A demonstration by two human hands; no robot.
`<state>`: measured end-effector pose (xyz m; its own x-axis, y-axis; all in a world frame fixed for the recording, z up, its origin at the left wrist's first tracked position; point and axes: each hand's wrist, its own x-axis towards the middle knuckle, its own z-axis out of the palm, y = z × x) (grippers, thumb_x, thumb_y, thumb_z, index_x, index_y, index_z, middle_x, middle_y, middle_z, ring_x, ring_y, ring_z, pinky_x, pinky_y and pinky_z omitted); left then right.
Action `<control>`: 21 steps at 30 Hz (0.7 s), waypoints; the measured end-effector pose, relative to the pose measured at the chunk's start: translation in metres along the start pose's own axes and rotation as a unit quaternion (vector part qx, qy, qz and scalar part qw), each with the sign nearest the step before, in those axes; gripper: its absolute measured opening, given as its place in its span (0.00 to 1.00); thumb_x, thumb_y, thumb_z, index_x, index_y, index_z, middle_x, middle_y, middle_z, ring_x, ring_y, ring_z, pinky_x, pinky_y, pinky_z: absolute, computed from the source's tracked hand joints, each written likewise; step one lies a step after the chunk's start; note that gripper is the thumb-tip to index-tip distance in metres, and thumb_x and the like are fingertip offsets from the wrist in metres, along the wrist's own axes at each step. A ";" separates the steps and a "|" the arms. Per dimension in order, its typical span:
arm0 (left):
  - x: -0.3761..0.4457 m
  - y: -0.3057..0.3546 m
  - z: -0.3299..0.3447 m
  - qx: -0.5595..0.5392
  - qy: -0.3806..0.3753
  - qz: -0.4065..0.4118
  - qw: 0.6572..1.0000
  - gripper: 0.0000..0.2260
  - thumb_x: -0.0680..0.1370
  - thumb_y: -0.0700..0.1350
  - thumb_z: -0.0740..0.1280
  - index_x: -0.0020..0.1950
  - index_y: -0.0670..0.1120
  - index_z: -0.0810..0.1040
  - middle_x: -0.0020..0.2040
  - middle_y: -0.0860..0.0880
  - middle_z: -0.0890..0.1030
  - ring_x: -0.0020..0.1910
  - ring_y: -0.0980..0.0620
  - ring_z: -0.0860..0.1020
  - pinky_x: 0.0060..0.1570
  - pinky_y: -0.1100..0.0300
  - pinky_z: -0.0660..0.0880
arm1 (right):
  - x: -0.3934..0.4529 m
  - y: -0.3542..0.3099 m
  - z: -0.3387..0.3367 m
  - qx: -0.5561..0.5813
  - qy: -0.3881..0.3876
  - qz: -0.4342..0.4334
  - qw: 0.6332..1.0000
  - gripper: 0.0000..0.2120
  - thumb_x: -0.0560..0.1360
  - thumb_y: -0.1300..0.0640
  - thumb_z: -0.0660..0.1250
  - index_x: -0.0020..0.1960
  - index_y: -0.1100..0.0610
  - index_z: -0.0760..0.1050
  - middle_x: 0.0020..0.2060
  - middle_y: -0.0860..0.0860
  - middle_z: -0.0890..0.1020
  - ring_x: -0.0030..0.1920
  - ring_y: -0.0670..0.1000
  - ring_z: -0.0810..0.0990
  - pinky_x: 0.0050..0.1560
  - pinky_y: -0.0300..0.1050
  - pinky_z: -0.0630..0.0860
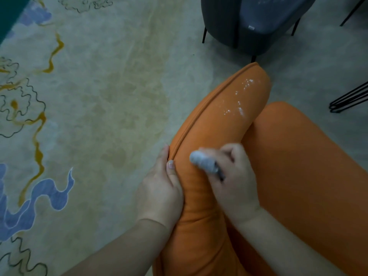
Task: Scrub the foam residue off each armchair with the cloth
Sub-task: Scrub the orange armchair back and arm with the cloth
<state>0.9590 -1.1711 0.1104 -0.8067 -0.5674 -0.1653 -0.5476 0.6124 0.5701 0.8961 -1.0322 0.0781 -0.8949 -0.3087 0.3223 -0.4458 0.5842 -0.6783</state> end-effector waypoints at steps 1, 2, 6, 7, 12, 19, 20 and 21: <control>0.000 0.001 0.000 0.001 0.001 -0.002 1.000 0.22 0.79 0.56 0.50 0.73 0.61 0.64 0.64 0.49 0.78 0.59 0.45 0.77 0.54 0.55 0.73 | 0.015 0.005 0.002 0.005 0.023 0.031 0.999 0.21 0.69 0.64 0.72 0.60 0.52 0.79 0.45 0.53 0.70 0.44 0.55 0.74 0.45 0.51 0.75; 0.000 0.002 0.000 0.003 0.001 -0.003 1.000 0.22 0.79 0.56 0.50 0.73 0.61 0.64 0.64 0.49 0.78 0.59 0.44 0.77 0.54 0.54 0.73 | 0.031 0.008 0.003 0.015 0.049 0.063 0.997 0.19 0.70 0.62 0.73 0.59 0.53 0.79 0.45 0.53 0.70 0.45 0.55 0.74 0.47 0.51 0.75; 0.000 0.002 0.001 0.010 0.000 -0.003 1.000 0.23 0.78 0.56 0.49 0.73 0.60 0.64 0.65 0.51 0.77 0.60 0.46 0.76 0.54 0.56 0.72 | 0.030 0.004 0.010 0.017 0.072 0.104 0.992 0.16 0.73 0.50 0.69 0.60 0.50 0.76 0.47 0.47 0.68 0.48 0.50 0.71 0.51 0.35 0.66; -0.001 0.001 0.001 0.009 0.002 -0.003 1.000 0.22 0.79 0.56 0.50 0.73 0.60 0.64 0.65 0.51 0.77 0.59 0.46 0.77 0.54 0.57 0.71 | 0.017 0.001 0.010 0.018 0.057 0.100 0.993 0.18 0.74 0.48 0.67 0.62 0.49 0.75 0.48 0.47 0.69 0.48 0.50 0.71 0.51 0.36 0.66; -0.001 0.002 0.001 0.013 0.000 0.003 1.000 0.21 0.80 0.55 0.50 0.74 0.59 0.64 0.63 0.49 0.78 0.58 0.45 0.77 0.53 0.55 0.72 | -0.005 -0.003 -0.005 0.037 -0.006 0.079 0.996 0.27 0.77 0.36 0.52 0.70 0.47 0.69 0.51 0.50 0.70 0.51 0.50 0.72 0.54 0.43 0.71; 0.001 0.002 0.001 0.029 -0.001 0.006 1.000 0.24 0.78 0.58 0.47 0.73 0.61 0.62 0.60 0.47 0.80 0.55 0.43 0.78 0.49 0.55 0.71 | 0.000 -0.009 -0.009 0.051 0.020 0.072 0.996 0.28 0.70 0.40 0.66 0.68 0.46 0.72 0.47 0.50 0.69 0.47 0.51 0.74 0.53 0.45 0.76; 0.000 0.003 0.000 0.033 -0.003 0.008 0.999 0.24 0.78 0.58 0.46 0.74 0.61 0.62 0.60 0.47 0.80 0.54 0.43 0.78 0.49 0.55 0.71 | 0.001 -0.010 -0.008 0.048 0.023 0.083 0.995 0.29 0.69 0.39 0.67 0.68 0.46 0.71 0.47 0.50 0.69 0.48 0.51 0.74 0.55 0.43 0.74; 0.000 0.004 0.000 0.044 -0.009 0.011 0.999 0.25 0.77 0.59 0.45 0.74 0.61 0.61 0.60 0.47 0.79 0.54 0.43 0.78 0.49 0.54 0.72 | 0.002 -0.011 -0.007 0.045 0.025 0.094 0.994 0.30 0.69 0.38 0.67 0.69 0.46 0.71 0.48 0.50 0.68 0.50 0.51 0.73 0.56 0.41 0.73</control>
<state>0.9564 -1.1688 0.1125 -0.8217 -0.5446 -0.1680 -0.5469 0.6703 0.5016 0.8988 -1.0339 0.0905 -0.9630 -0.1614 0.2159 -0.2695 0.5584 -0.7846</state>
